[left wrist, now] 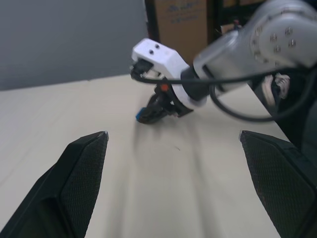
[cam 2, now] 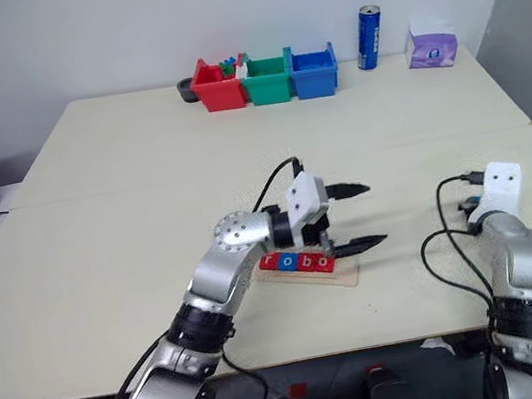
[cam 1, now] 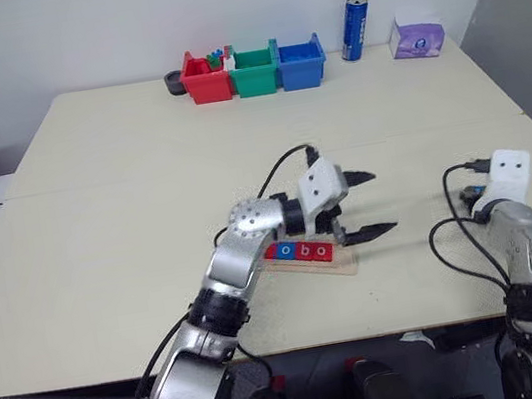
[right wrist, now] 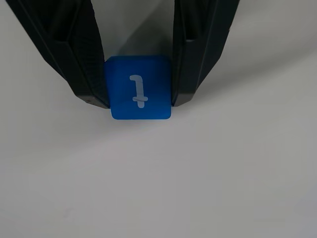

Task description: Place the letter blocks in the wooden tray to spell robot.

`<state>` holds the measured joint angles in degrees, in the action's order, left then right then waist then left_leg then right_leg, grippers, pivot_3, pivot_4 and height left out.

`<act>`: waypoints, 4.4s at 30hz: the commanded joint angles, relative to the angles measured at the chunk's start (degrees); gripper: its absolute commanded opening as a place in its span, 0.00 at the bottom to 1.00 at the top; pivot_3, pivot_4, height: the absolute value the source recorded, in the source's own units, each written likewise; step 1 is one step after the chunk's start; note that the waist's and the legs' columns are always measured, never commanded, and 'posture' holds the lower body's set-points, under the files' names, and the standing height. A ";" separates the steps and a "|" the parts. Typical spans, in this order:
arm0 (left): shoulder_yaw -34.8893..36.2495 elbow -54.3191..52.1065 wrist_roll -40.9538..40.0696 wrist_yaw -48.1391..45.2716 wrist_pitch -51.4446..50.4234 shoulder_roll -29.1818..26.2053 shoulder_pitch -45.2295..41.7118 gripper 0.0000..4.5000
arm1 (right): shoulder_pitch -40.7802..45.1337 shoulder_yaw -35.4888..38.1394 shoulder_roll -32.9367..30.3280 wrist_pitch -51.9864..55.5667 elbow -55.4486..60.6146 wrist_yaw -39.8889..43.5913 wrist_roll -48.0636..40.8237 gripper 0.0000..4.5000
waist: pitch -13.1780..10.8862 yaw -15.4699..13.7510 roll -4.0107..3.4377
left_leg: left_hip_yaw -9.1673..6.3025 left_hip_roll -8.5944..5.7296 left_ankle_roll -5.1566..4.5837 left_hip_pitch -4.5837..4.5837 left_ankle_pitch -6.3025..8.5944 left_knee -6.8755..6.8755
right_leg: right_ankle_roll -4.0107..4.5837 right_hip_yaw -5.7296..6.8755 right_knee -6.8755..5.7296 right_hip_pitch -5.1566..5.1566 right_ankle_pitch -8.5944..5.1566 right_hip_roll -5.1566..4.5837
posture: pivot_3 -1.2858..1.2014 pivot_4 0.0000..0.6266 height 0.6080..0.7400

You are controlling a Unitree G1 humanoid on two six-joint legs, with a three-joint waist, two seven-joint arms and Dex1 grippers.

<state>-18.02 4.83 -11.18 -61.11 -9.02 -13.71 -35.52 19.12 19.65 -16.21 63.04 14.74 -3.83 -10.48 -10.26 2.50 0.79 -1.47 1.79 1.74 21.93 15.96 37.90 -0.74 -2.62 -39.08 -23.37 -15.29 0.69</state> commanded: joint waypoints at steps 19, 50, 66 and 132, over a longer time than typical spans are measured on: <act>2.12 -23.15 -6.45 1.34 -10.39 -12.63 15.01 1.00 | -9.70 -5.46 15.64 29.46 32.21 0.96 -13.05 0.64 | 0.18 -0.37 0.19 | -0.02 -0.08 0.01 -0.04 0.00 0.07 | -0.32 0.09 0.10 0.07 -0.17 -0.08 | 0.52 0.24 1.00; 3.55 -16.56 -9.30 -3.70 -7.79 -12.98 8.78 1.00 | -9.67 -21.12 -30.77 -48.12 -8.44 67.89 -9.00 0.99 | -0.18 -0.68 0.55 | 0.13 -0.20 -0.14 -0.01 0.11 0.17 | -0.47 0.20 0.17 0.11 -0.26 -0.21 | 0.52 0.24 1.00; 3.54 -18.81 -9.70 -5.28 -8.47 -14.89 9.60 1.00 | -5.87 -24.24 -29.10 -54.98 -19.72 71.46 -3.92 0.99 | -0.18 -0.82 0.55 | 0.10 -0.20 -0.12 -0.01 0.10 0.19 | -0.20 0.16 0.15 0.11 -0.10 -0.23 | 0.52 0.24 1.00; 9.54 -11.89 -9.81 -12.22 -1.97 -23.04 10.13 1.00 | 3.64 -34.24 -18.85 -43.90 -13.01 65.05 0.66 0.32 | -0.18 -0.88 0.53 | 0.04 -0.18 -0.11 0.01 0.09 0.21 | -0.13 0.26 0.08 0.08 -0.07 -0.25 | 0.52 0.24 1.00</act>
<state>-8.82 -4.95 -20.22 -73.29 -11.03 -36.79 -25.18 21.59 -14.75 -35.12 19.45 1.23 60.96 -10.11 -10.44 1.62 1.32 -1.43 1.61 1.62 21.94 16.06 38.11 -0.88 -2.36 -39.01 -23.29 -15.36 0.44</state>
